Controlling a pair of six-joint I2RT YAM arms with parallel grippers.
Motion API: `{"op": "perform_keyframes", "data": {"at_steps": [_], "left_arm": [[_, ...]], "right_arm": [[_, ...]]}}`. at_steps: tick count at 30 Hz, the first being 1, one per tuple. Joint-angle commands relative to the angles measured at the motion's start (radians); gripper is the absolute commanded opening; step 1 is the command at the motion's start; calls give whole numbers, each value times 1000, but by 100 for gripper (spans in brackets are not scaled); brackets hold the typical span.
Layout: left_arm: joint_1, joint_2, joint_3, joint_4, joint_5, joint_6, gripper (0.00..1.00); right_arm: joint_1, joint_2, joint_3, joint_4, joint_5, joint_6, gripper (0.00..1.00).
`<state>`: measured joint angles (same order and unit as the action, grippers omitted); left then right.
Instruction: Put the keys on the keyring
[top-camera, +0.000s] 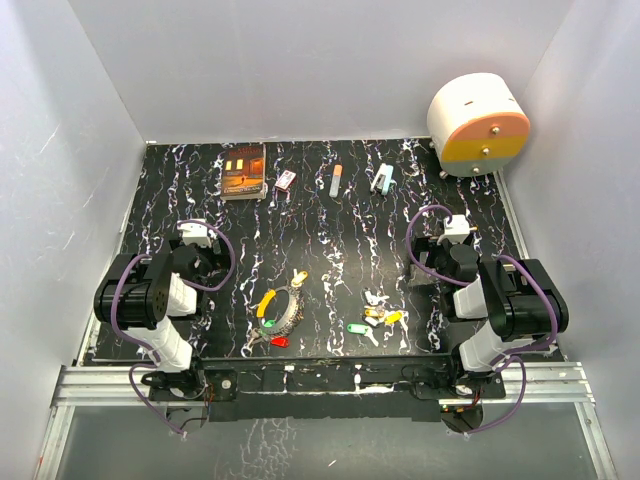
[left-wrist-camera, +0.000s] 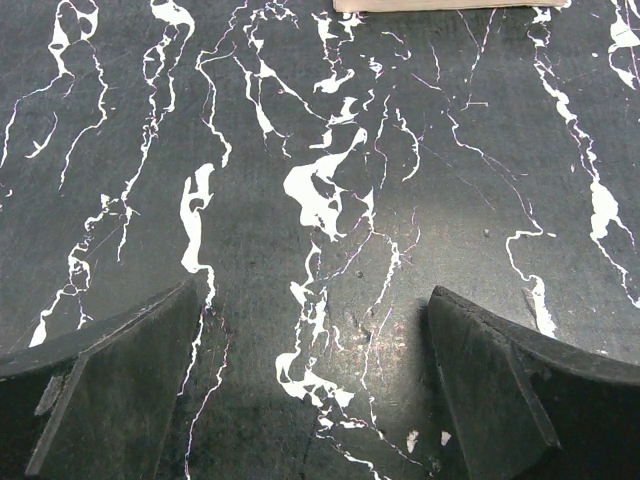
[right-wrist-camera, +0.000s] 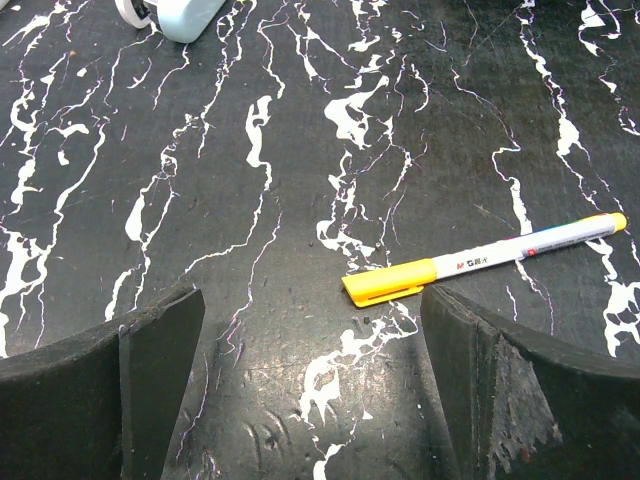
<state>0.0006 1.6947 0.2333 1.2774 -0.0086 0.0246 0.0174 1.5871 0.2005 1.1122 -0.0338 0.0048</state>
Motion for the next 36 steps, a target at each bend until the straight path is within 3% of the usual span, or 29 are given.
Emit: {"op": "perform_keyframes", "data": {"at_steps": [1,6,9,15,18,21,23,28,31,35,36], "left_arm": [[5,-24,15,19,5,-11,97],[6,-34,14,20,28,9,97],[6,-114,33,-82,99,31,95],[5,-318,136,-418,272,59,96],[5,-413,238,-669,489,78,96],[1,-386,406,-1017,741,144,91],[-12,-385,470,-1124,811,178,90],[-42,-455,580,-1275,744,201,94],[-45,-459,618,-1335,718,138,93],[-45,-513,584,-1336,709,105,93],[-45,-537,567,-1327,683,114,93]], "right_arm": [[-5,3,29,108,-25,-6,99],[-5,3,31,104,-11,0,99],[-5,3,32,103,-11,0,99],[-8,3,34,98,-17,1,99],[-8,4,35,98,-19,1,99],[-6,-9,35,97,-51,-13,99],[34,-69,39,44,-24,-54,99],[203,-328,122,-247,155,-83,99],[273,-429,326,-619,85,-1,99],[382,-449,473,-917,-4,61,97],[401,-450,498,-969,-26,89,93]]}}
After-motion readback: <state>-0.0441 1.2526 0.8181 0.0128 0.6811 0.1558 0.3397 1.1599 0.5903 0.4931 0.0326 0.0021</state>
